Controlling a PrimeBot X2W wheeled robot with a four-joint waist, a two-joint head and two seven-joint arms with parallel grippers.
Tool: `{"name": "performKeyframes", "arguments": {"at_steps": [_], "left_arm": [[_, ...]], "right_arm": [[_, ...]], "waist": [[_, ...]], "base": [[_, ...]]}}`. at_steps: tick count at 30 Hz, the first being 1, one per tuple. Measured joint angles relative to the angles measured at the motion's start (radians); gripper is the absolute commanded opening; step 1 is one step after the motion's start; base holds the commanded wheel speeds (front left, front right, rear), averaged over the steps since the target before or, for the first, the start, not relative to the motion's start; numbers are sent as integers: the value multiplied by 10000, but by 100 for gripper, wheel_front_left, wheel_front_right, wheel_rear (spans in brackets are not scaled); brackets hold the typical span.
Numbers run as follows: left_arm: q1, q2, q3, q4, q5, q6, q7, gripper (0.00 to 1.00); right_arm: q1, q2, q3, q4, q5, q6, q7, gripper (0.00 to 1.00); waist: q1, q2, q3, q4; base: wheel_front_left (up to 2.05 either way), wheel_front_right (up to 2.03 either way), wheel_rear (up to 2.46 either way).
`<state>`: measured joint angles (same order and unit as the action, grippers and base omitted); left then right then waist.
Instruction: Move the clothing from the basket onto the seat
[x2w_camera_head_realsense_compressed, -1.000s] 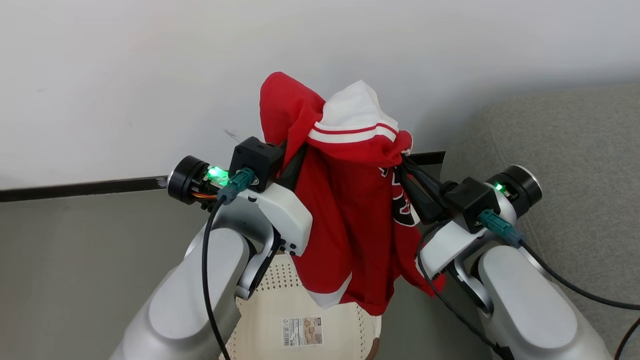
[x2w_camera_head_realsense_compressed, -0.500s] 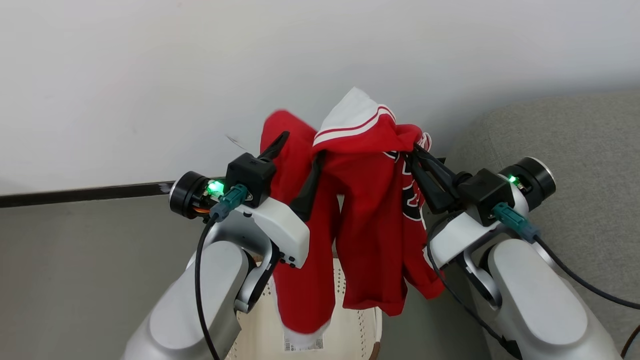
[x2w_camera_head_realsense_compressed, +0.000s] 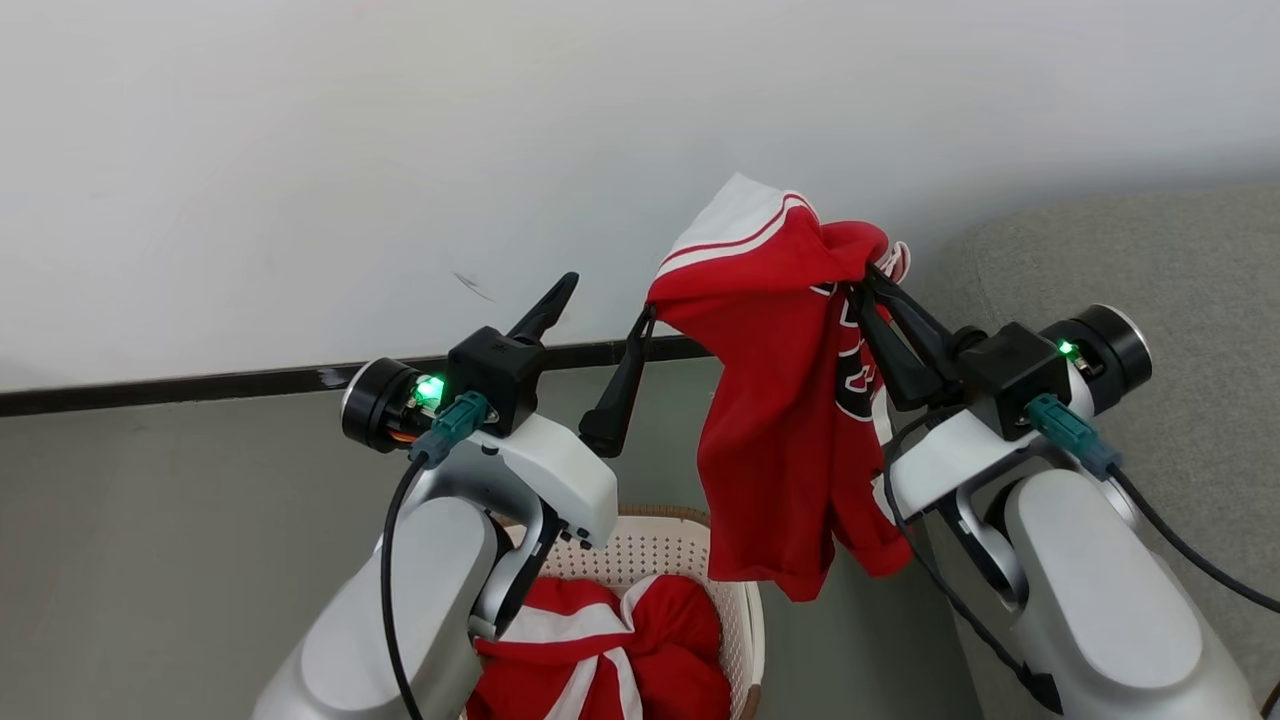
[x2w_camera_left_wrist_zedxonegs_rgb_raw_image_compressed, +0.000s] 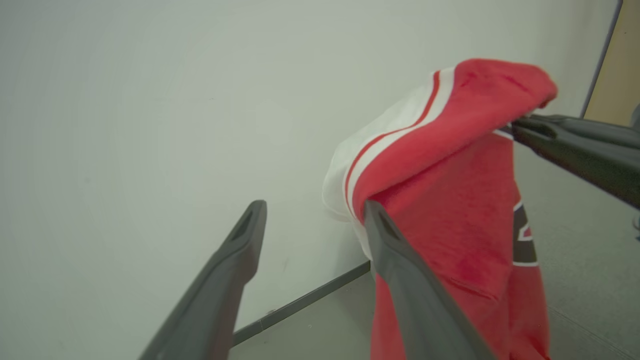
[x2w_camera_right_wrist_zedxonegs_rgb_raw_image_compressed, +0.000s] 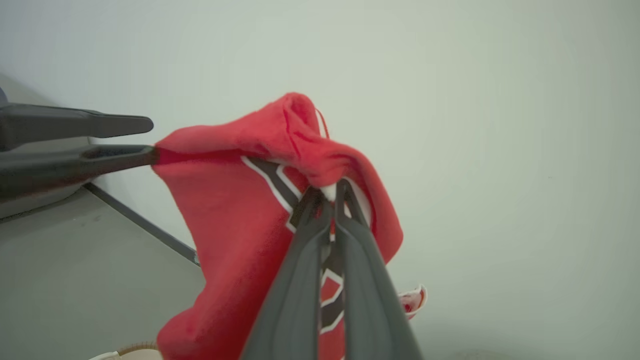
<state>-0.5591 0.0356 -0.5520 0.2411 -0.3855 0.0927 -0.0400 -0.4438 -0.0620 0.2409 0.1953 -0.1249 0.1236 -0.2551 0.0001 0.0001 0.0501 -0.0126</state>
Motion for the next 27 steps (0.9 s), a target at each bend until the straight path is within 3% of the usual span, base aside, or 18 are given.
{"name": "performKeyframes", "arguments": {"at_steps": [27], "left_arm": [[4,75,31,-13,0,2,-140,100]], "right_arm": [[110,12,-414,-261,-92,0,0,0]], "waist": [[0,0,346,-180]], "base": [[0,0,0]]}}
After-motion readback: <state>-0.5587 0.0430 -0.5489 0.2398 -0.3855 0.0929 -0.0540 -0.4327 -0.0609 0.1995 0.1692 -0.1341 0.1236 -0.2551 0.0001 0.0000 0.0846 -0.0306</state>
